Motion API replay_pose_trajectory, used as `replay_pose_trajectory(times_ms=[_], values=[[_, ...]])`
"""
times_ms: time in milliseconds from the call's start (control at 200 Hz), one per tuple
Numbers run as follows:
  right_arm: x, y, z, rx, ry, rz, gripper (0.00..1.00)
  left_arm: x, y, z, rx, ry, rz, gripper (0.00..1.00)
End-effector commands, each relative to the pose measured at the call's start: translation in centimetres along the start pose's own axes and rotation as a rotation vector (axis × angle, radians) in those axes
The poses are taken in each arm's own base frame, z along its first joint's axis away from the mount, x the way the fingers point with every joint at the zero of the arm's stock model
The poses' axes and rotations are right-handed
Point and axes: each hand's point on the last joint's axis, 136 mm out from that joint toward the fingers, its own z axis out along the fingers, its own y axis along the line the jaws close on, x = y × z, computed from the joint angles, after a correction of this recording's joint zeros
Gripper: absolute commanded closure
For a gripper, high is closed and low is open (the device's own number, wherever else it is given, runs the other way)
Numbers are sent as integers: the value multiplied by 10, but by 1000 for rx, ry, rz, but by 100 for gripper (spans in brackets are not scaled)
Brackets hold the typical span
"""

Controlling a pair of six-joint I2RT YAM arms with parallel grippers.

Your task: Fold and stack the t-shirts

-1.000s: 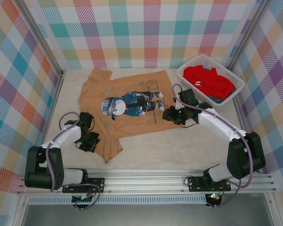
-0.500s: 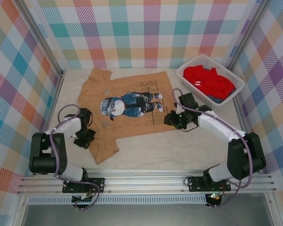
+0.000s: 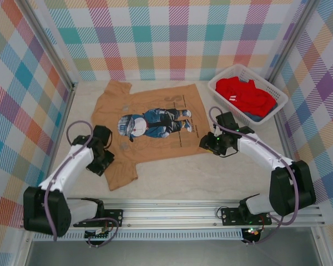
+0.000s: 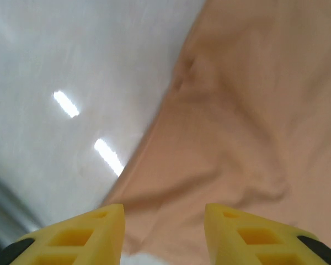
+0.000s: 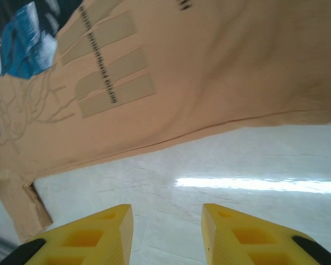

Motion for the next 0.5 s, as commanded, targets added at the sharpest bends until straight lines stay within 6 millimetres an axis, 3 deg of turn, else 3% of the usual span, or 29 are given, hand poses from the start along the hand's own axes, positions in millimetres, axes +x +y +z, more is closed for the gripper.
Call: replay_pose_trajectory(times_ms=[0,125,345,500], values=[[1,-14,-1,8,4,96,62,47,52,12,-128,133,-104,58],[-1,-12,3,-18,19,111,62,57,66,22,-145,153,-135,56],[-2,-9,5,-32,31,113,62,59,53,41,-120,171,-118,56],[-1,-9,5,-33,34,114,62,58,45,39,-85,162,-122,57]])
